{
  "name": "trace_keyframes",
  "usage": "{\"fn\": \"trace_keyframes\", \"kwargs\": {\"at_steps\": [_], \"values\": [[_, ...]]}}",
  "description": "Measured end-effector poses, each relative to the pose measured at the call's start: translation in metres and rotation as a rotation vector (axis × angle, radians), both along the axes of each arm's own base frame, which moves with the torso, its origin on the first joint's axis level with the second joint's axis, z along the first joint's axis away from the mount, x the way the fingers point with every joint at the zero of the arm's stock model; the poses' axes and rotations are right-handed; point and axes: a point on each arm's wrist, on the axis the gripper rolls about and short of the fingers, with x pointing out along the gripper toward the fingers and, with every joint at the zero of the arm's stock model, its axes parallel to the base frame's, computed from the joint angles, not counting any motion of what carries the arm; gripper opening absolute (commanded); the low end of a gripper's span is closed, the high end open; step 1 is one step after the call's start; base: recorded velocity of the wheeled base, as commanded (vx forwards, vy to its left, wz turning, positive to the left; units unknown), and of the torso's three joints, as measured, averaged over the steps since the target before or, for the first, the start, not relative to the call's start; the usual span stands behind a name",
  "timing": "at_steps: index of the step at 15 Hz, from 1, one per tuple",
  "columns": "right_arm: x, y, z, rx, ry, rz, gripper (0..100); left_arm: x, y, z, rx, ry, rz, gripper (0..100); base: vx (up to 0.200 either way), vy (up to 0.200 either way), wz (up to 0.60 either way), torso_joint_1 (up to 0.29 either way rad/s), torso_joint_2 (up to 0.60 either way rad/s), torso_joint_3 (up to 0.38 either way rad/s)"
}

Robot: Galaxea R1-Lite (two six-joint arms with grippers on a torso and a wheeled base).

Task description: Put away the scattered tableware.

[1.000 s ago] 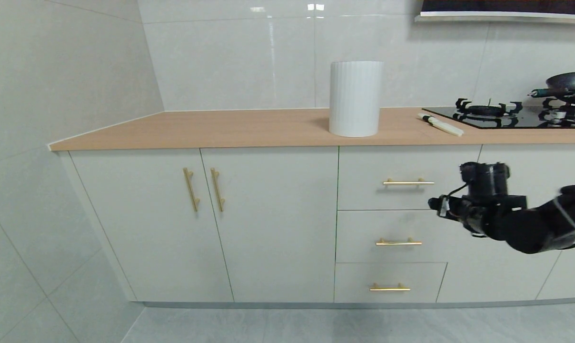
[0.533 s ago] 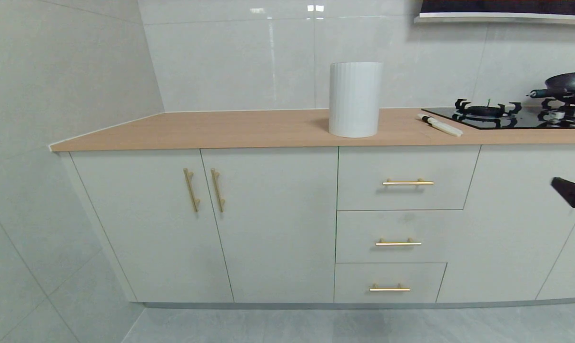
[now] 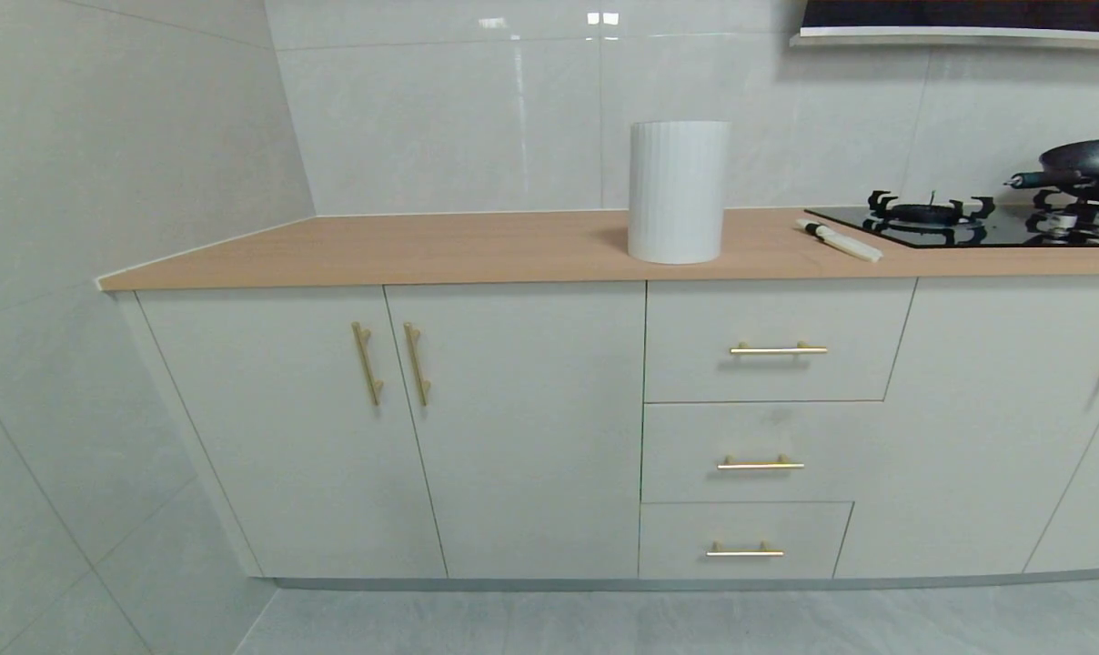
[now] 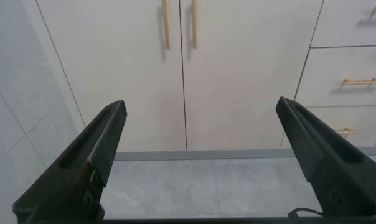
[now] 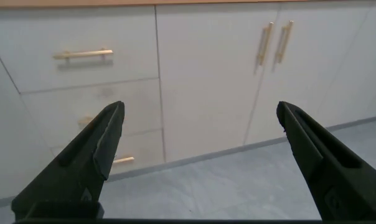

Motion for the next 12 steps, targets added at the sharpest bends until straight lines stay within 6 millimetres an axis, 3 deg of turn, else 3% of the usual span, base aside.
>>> {"fn": "trace_keyframes", "kwargs": {"at_steps": [2,5,10,12], "values": [[-0.02,0.0,-0.016,-0.005,-0.027,-0.015,100,0.0,0.0,0.0,0.0,0.0,0.0,100,0.0,0.0,0.0,0.0,0.0,0.0],[-0.024,0.001,-0.04,0.021,-0.063,-0.019,100,0.0,0.0,0.0,0.0,0.0,0.001,100,0.0,0.0,0.0,0.0,0.0,0.0],[0.003,0.006,-0.079,0.053,-0.15,0.174,100,0.0,0.0,0.0,0.0,0.0,0.0,100,0.0,0.0,0.0,0.0,0.0,0.0],[0.009,0.008,-0.094,0.104,-0.108,0.262,100,0.0,0.0,0.0,0.0,0.0,0.0,100,0.0,0.0,0.0,0.0,0.0,0.0]]}}
